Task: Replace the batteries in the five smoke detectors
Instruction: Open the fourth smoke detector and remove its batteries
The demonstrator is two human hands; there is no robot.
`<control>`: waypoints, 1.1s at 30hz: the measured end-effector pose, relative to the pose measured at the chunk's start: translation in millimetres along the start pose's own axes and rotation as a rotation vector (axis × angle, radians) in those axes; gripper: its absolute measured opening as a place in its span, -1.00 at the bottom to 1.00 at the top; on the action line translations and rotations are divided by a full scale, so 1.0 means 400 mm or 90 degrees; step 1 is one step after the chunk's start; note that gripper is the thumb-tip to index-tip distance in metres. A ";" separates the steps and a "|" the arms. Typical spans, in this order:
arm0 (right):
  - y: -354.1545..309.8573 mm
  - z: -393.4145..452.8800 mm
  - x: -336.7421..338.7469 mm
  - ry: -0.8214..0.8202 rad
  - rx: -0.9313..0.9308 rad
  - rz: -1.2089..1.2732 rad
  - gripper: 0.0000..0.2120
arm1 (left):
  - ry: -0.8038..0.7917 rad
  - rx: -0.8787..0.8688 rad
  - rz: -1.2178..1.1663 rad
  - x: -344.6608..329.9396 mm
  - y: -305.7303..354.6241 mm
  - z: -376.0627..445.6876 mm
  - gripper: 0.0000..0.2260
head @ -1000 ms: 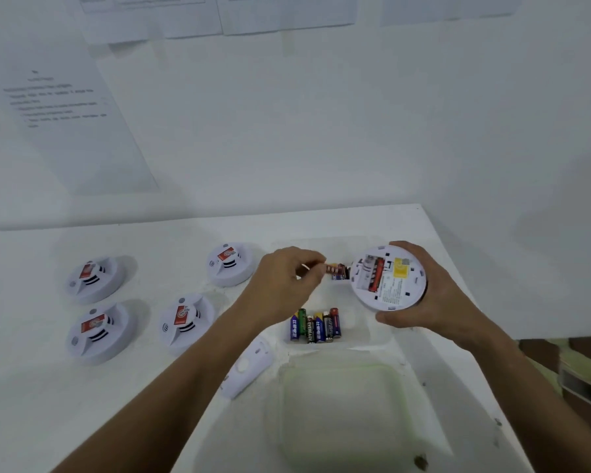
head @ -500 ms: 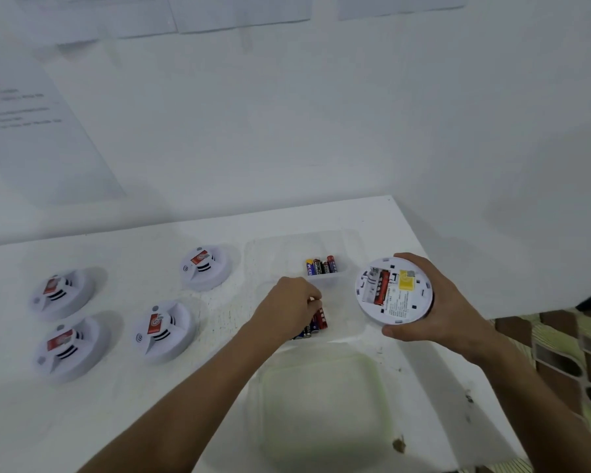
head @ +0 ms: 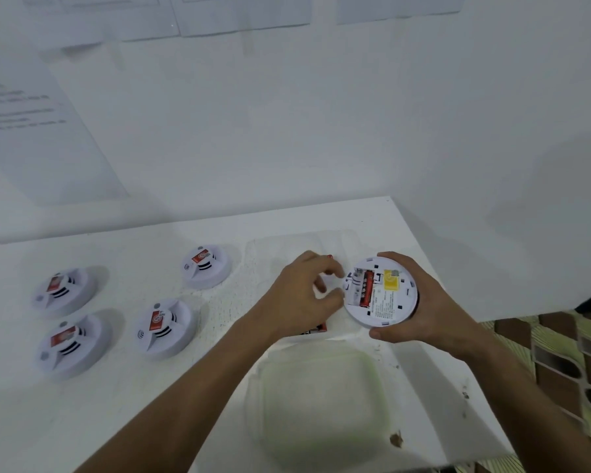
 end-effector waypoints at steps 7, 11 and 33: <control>-0.022 0.020 -0.033 -0.055 0.020 0.020 -0.08 | -0.065 -0.043 0.036 0.026 0.020 0.001 -0.68; -0.033 0.018 -0.042 -0.067 0.038 0.000 -0.11 | -0.063 -0.039 0.031 0.034 0.018 -0.007 -0.67; -0.020 0.041 -0.057 -0.047 0.068 -0.013 -0.15 | -0.098 -0.001 -0.027 0.015 0.030 0.005 -0.71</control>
Point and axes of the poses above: each hand's wrist, its own z-axis towards the middle knuckle, its own x-axis out of the back of the hand, y = z × x, the point moved 3 cm from there along z, towards the middle knuckle, and after that the axes turned 15 degrees about z, right-handed, at the moved point
